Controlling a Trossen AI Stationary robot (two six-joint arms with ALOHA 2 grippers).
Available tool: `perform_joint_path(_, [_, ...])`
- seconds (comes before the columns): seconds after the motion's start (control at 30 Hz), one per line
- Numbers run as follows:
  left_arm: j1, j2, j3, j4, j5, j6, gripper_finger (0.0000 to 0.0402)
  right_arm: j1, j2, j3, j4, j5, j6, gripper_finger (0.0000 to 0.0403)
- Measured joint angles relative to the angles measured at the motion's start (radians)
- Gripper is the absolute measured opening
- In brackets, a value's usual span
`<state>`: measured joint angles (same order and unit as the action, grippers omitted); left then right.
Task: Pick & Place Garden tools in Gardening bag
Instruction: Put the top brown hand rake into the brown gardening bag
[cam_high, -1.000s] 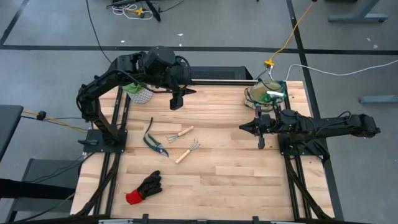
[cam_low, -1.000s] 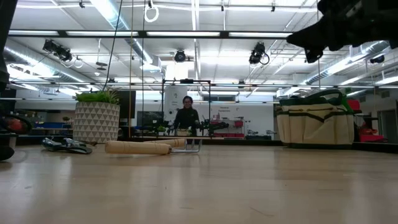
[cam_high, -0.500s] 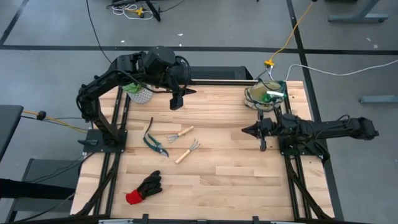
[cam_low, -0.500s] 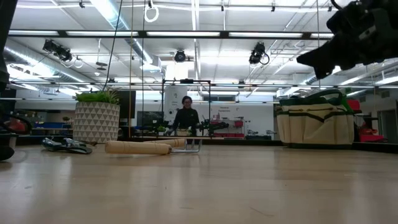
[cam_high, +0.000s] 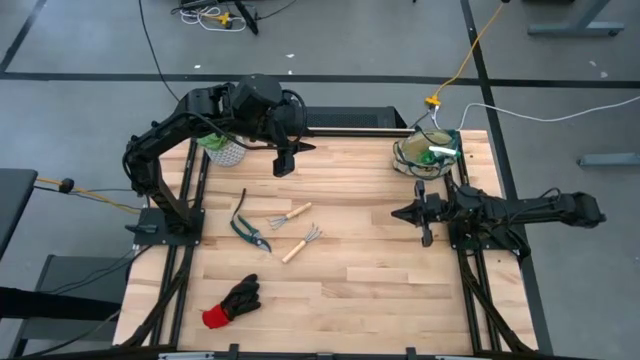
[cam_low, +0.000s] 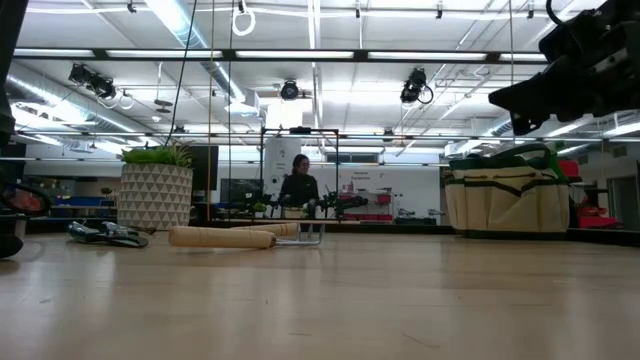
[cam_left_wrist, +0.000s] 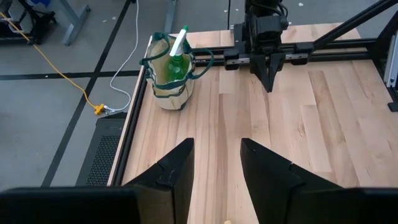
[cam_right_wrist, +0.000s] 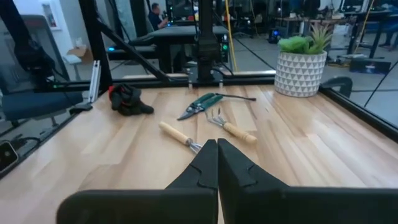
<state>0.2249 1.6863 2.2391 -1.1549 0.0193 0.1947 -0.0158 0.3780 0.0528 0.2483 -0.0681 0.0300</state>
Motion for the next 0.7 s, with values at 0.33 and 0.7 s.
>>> perform_joint_path(0.33, [0.0,0.0,0.0,0.001,0.0,0.0,0.014,0.0,-0.081,0.0,-0.001,0.0,0.011,0.0])
perform_joint_path(0.7, [0.0,0.0,0.0,0.024,0.0,0.001,0.014,0.0,-0.161,0.0,-0.038,-0.004,0.008,0.0])
